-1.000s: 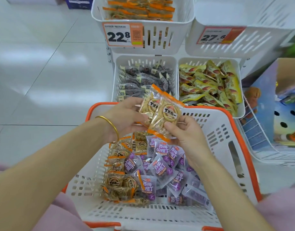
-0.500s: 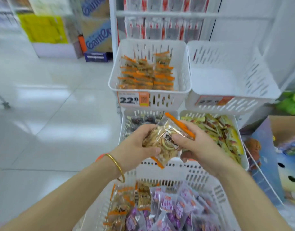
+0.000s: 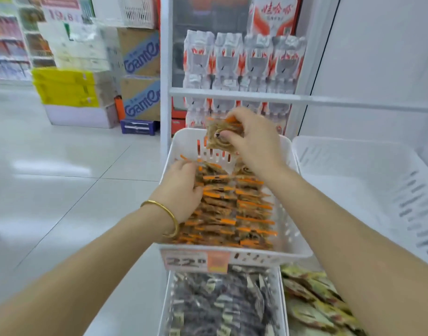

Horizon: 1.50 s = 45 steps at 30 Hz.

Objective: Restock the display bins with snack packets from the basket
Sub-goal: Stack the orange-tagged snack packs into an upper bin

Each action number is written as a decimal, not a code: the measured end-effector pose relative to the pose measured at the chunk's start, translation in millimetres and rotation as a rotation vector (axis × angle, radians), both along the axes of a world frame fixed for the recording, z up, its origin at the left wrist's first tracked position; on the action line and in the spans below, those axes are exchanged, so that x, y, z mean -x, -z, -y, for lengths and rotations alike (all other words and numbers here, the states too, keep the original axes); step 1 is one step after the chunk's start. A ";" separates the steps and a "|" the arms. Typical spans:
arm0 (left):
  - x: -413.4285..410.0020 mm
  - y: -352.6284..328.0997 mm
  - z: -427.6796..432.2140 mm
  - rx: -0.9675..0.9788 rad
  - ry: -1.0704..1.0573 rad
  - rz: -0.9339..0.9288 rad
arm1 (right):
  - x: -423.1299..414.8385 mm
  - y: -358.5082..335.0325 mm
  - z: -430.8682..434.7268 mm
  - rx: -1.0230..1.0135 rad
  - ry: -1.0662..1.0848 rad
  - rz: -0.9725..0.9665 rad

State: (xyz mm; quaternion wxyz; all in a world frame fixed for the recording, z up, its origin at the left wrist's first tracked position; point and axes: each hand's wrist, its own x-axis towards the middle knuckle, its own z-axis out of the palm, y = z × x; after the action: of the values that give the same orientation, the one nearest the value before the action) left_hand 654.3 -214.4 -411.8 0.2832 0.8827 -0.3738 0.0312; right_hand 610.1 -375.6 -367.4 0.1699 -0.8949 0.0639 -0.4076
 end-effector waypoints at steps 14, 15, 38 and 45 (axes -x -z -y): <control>-20.0 23.8 19.7 -0.052 -0.046 0.100 | -52.6 51.3 24.7 0.462 0.157 -0.415; -19.6 23.6 18.7 -0.050 -0.048 0.090 | -51.8 49.7 25.5 0.481 0.160 -0.460; -4.7 18.0 8.7 0.053 -0.038 0.040 | -44.1 44.0 37.7 0.255 -0.016 -0.708; 88.9 -2.7 -68.1 0.298 0.117 -0.071 | 89.4 23.9 -36.9 -0.107 -0.080 -0.321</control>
State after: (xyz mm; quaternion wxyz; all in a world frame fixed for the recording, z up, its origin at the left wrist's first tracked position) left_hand 565.4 -146.4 -409.1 0.4254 0.8081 -0.4056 0.0386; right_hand 520.7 -338.7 -391.3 0.2208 -0.9401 0.0763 -0.2483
